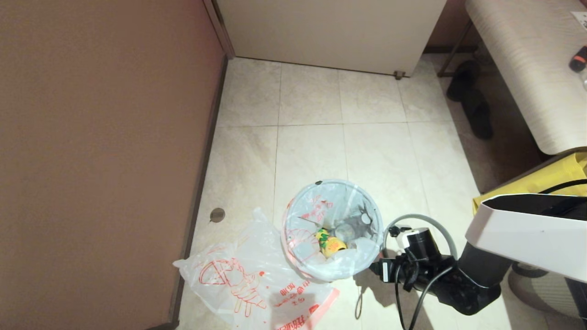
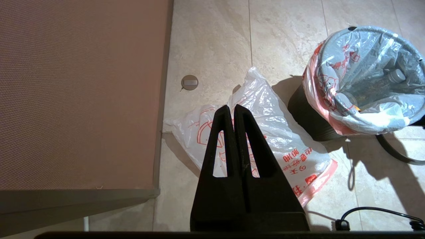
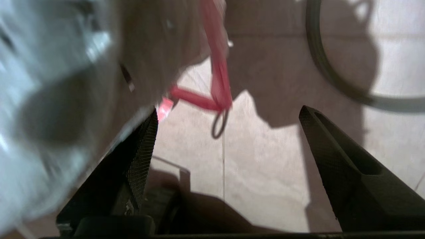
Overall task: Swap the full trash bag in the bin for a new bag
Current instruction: Place the trash bag on the floor
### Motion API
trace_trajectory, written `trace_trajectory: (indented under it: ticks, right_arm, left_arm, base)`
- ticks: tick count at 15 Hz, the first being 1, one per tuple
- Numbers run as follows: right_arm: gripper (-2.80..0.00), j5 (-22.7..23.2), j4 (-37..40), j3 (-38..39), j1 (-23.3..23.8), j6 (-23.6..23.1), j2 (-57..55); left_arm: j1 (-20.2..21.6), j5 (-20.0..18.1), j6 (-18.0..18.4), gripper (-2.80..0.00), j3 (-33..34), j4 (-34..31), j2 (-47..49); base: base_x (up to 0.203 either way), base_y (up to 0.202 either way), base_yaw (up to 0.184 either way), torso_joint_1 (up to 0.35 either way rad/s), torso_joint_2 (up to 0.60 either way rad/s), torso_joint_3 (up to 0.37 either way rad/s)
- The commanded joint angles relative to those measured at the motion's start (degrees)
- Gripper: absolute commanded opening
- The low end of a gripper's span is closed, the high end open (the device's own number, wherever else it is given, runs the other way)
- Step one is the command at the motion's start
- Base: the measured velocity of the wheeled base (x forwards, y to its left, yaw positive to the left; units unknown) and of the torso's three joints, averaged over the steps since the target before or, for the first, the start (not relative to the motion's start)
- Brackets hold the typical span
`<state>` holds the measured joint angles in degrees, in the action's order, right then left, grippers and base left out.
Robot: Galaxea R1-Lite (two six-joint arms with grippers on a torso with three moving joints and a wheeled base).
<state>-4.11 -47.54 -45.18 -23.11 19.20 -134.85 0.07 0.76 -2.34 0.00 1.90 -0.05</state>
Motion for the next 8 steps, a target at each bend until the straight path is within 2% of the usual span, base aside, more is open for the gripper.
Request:
trace_trajectory:
  ticks: [1, 4, 6, 8]
  right_arm:
    - [0.00, -1.54, 1.40, -6.21, 0.35, -2.03, -4.16]
    - [0.00, -8.36, 0.91, -8.59, 0.50, -5.41, -6.54]
    - [0.00, -9.29, -5.34, -7.63, 1.52, -6.32, -6.56]
    - [0.00, -9.82, -7.62, -7.53, 1.76, -7.51, -7.43]
  left_arm:
    - [0.01, 0.03, -0.03, -2.80, 0.00, 0.03, 0.05]
    - [0.01, 0.03, -0.03, -2.80, 0.00, 0.03, 0.05]
    - [0.01, 0.03, -0.03, -2.80, 0.00, 0.03, 0.05]
    - [0.01, 0.03, -0.03, -2.80, 0.00, 0.04, 0.05]
  base:
    - [0.000, 0.000, 0.000, 0.000, 0.00, 0.000]
    - [0.000, 0.000, 0.000, 0.000, 0.00, 0.000]
    - [0.000, 0.000, 0.000, 0.000, 0.00, 0.000]
    - [0.000, 0.000, 0.000, 0.000, 0.00, 0.000]
